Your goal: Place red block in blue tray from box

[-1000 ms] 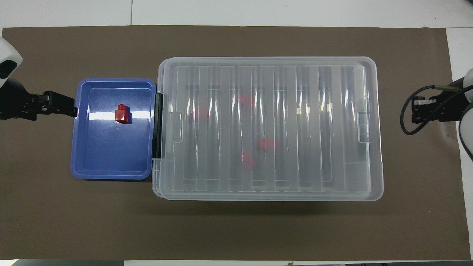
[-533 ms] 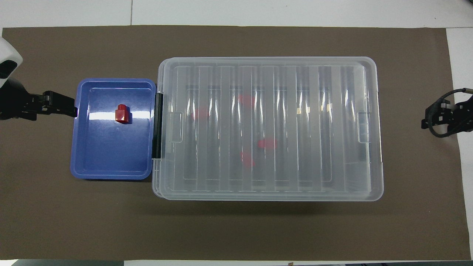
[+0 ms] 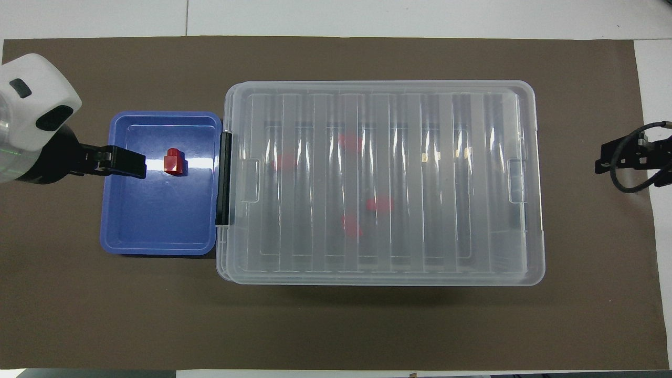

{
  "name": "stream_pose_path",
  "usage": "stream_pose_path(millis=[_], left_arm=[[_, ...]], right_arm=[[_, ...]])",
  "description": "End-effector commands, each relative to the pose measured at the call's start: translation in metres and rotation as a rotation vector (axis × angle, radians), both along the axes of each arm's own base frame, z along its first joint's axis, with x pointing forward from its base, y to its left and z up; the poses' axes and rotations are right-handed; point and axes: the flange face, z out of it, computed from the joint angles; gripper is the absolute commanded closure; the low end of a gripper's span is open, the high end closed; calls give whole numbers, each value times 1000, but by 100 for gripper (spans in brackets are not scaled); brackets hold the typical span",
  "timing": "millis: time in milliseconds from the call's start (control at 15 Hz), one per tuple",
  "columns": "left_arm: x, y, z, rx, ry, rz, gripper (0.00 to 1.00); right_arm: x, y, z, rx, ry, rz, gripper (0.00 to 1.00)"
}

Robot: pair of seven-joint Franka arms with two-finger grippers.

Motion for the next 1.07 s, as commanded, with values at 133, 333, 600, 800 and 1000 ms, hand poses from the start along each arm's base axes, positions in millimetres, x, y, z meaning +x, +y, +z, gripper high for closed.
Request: stream_pose_path(millis=[133,333,600,800,1000], left_arm=[[-1,37,-1,12,8,58,0],[3,52,-3,12,12,87,0],[3,56,-3,12,12,95,0],[3,56,-3,12,12,96,0],[3,56,-3,12,12,95,0]], right_arm=[[5,-5,8,-8,-6,30,0],[6,-2,8,-7,-14,35,0],[6,-2,9,-7,-15,33,0],[7,-1,9,-7,-15,36,0],[7,0,9,-7,-17,38,0]])
